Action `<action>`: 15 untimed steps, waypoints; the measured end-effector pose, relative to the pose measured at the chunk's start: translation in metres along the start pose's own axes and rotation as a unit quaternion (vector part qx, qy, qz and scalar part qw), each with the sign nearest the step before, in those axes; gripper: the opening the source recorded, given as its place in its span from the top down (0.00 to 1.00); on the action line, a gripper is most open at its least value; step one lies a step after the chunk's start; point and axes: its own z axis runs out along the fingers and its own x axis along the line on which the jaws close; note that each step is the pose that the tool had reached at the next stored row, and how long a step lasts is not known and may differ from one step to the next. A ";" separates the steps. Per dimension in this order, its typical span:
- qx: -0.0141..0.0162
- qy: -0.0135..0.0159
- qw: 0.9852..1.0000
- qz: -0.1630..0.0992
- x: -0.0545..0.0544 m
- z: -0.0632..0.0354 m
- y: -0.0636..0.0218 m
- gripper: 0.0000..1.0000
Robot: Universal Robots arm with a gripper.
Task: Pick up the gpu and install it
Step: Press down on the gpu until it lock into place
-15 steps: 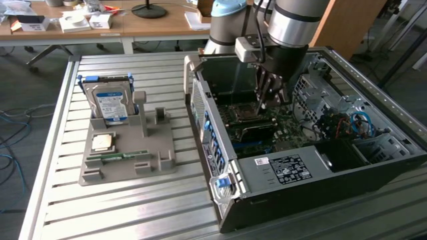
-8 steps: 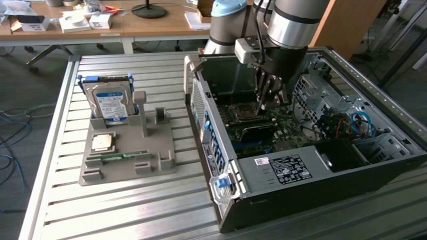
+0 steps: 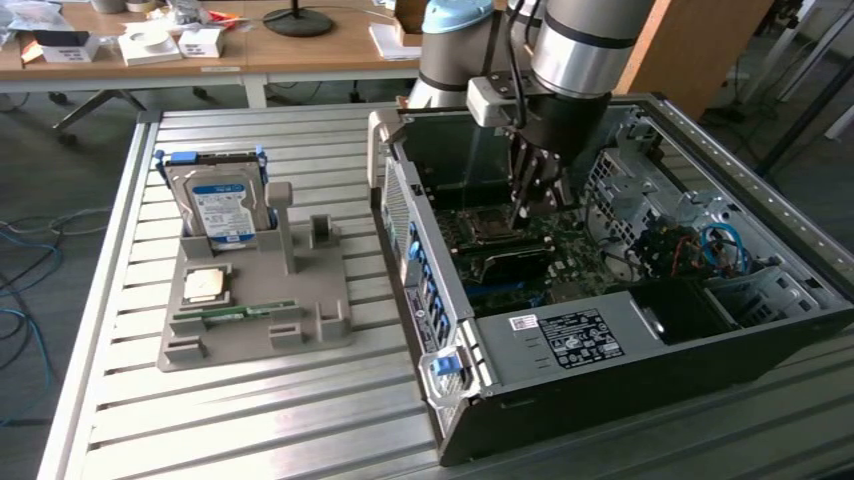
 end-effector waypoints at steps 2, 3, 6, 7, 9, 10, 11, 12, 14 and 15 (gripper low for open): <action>0.000 -0.001 1.000 0.000 0.000 0.0021 0.0006 0.89; 0.000 -0.001 1.000 0.000 0.000 0.0035 0.0009 0.89; 0.000 -0.001 1.000 0.000 0.000 0.0080 0.0014 0.89; 0.000 -0.001 1.000 0.000 0.000 0.0095 0.0014 0.89; 0.000 -0.001 1.000 0.000 0.000 0.0123 0.0015 0.89; 0.000 -0.001 1.000 0.000 0.000 0.0135 0.0015 0.89; 0.000 -0.001 1.000 0.000 0.000 0.0144 0.0015 0.89; 0.000 -0.001 1.000 0.000 0.000 0.0148 0.0015 0.89; 0.000 -0.001 1.000 0.000 0.000 0.0148 0.0015 0.89; 0.000 -0.001 1.000 0.000 0.000 0.0150 0.0022 0.89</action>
